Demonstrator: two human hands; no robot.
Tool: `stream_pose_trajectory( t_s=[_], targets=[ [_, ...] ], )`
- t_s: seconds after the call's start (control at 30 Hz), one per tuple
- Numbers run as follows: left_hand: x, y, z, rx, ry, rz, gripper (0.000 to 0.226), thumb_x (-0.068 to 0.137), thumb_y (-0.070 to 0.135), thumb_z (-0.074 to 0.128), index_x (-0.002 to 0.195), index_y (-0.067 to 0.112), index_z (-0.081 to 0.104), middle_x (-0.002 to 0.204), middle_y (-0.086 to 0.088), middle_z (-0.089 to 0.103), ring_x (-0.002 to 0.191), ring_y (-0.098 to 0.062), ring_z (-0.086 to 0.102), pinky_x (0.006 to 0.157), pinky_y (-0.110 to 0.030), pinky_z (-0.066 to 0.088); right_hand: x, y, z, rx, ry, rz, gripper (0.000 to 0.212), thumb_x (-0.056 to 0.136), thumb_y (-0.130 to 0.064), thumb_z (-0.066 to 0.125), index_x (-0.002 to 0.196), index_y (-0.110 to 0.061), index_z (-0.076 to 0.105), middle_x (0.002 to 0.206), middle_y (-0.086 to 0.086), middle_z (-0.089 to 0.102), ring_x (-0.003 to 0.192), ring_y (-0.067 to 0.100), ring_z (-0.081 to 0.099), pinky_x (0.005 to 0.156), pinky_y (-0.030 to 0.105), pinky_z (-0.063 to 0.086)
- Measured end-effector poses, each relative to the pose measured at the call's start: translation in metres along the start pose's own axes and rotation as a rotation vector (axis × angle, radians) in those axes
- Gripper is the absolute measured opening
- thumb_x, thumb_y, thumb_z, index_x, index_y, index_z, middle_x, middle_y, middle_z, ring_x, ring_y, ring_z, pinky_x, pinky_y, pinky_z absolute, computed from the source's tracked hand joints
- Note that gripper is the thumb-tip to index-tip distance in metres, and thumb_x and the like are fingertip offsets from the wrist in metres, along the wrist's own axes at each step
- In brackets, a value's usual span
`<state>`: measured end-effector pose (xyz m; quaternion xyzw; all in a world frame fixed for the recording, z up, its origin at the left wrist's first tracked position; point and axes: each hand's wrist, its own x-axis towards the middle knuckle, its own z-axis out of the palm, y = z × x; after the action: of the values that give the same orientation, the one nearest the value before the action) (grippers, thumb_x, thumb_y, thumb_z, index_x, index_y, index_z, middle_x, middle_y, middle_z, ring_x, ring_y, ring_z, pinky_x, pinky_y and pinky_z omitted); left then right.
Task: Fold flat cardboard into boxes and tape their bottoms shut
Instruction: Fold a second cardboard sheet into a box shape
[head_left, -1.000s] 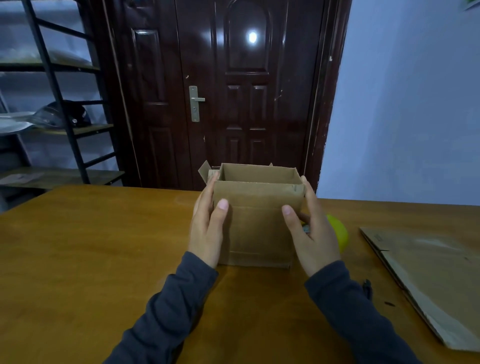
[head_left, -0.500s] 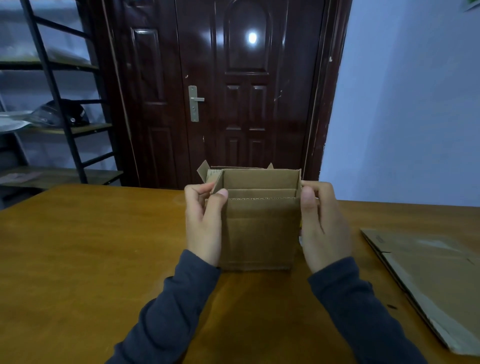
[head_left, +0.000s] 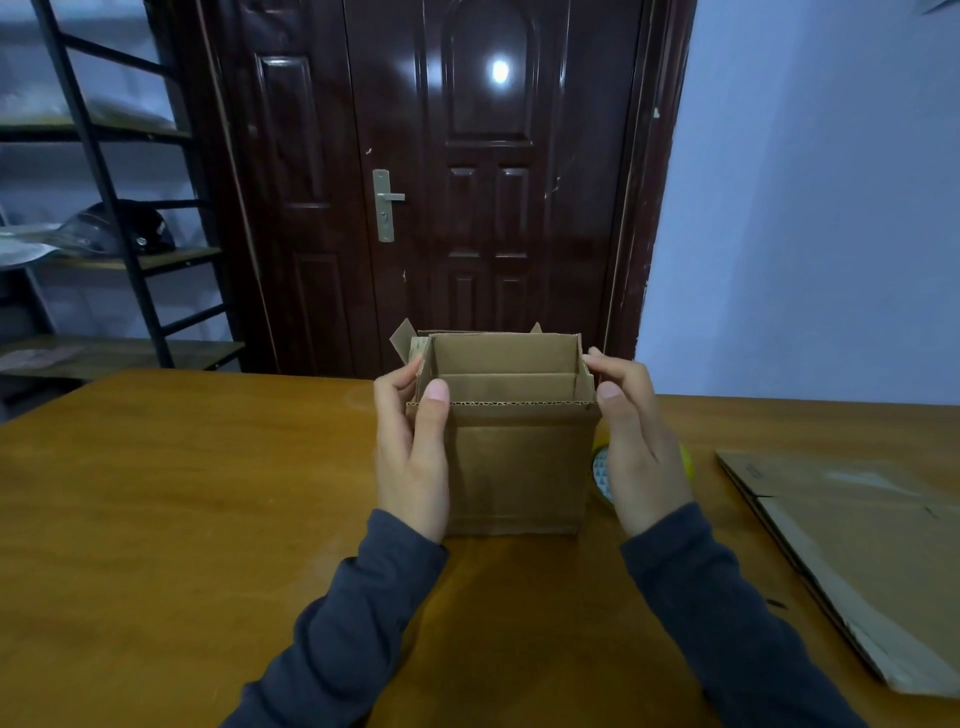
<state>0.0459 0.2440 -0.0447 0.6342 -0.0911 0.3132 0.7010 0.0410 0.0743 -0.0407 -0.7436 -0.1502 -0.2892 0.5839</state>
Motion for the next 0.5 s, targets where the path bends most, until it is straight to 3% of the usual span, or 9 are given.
stream_pose_trajectory(
  t_s=[0.17, 0.23, 0.3, 0.37, 0.43, 0.5],
  targets=[
    [-0.003, -0.001, 0.000, -0.001, 0.002, 0.006, 0.047, 0.081, 0.053, 0.048, 0.120, 0.029, 0.050, 0.124, 0.006, 0.057, 0.115, -0.011, 0.056, 0.098, -0.040, 0.048, 0.010, 0.007, 0.003, 0.163, -0.080, 0.010, 0.033, 0.081, -0.043, 0.040, 0.112, -0.033, 0.046, 0.132, -0.017, 0.046, 0.121, -0.013, 0.044, 0.088, 0.005, 0.040],
    [-0.003, -0.001, -0.001, -0.035, -0.001, 0.000, 0.041, 0.079, 0.051, 0.049, 0.116, 0.032, 0.051, 0.123, 0.003, 0.058, 0.115, -0.016, 0.057, 0.098, -0.047, 0.047, 0.015, 0.009, 0.001, 0.200, -0.091, 0.007, 0.025, 0.079, -0.024, 0.044, 0.103, -0.034, 0.044, 0.136, -0.009, 0.043, 0.126, -0.006, 0.042, 0.086, 0.005, 0.041],
    [-0.003, -0.001, -0.002, -0.051, 0.001, 0.017, 0.036, 0.080, 0.048, 0.050, 0.113, 0.035, 0.051, 0.123, 0.001, 0.057, 0.115, -0.020, 0.056, 0.098, -0.051, 0.046, 0.017, 0.011, -0.001, 0.213, -0.110, -0.012, 0.035, 0.077, -0.007, 0.041, 0.098, -0.035, 0.042, 0.139, -0.008, 0.038, 0.124, -0.011, 0.039, 0.088, 0.007, 0.042],
    [-0.004, -0.002, -0.003, -0.055, 0.004, 0.047, 0.035, 0.080, 0.046, 0.050, 0.112, 0.033, 0.051, 0.123, 0.000, 0.057, 0.115, -0.019, 0.056, 0.097, -0.047, 0.048, 0.019, 0.014, -0.003, 0.191, -0.100, -0.024, 0.049, 0.075, 0.005, 0.042, 0.093, -0.040, 0.043, 0.139, -0.014, 0.038, 0.123, -0.013, 0.038, 0.103, 0.021, 0.040],
    [-0.006, -0.001, -0.003, -0.053, 0.008, 0.078, 0.037, 0.079, 0.045, 0.049, 0.113, 0.030, 0.050, 0.120, 0.000, 0.057, 0.113, -0.016, 0.056, 0.092, -0.037, 0.049, 0.020, 0.013, -0.004, 0.158, -0.082, -0.042, 0.049, 0.069, 0.005, 0.043, 0.089, -0.040, 0.045, 0.135, -0.022, 0.041, 0.126, -0.007, 0.041, 0.109, 0.036, 0.038],
    [-0.007, -0.001, -0.002, -0.051, 0.007, 0.098, 0.038, 0.079, 0.044, 0.048, 0.113, 0.029, 0.050, 0.119, 0.001, 0.057, 0.111, -0.014, 0.056, 0.088, -0.030, 0.048, 0.016, 0.007, -0.006, 0.135, -0.084, -0.061, 0.034, 0.069, -0.002, 0.044, 0.090, -0.028, 0.044, 0.134, -0.020, 0.043, 0.127, -0.004, 0.042, 0.107, 0.031, 0.040]
  ],
)
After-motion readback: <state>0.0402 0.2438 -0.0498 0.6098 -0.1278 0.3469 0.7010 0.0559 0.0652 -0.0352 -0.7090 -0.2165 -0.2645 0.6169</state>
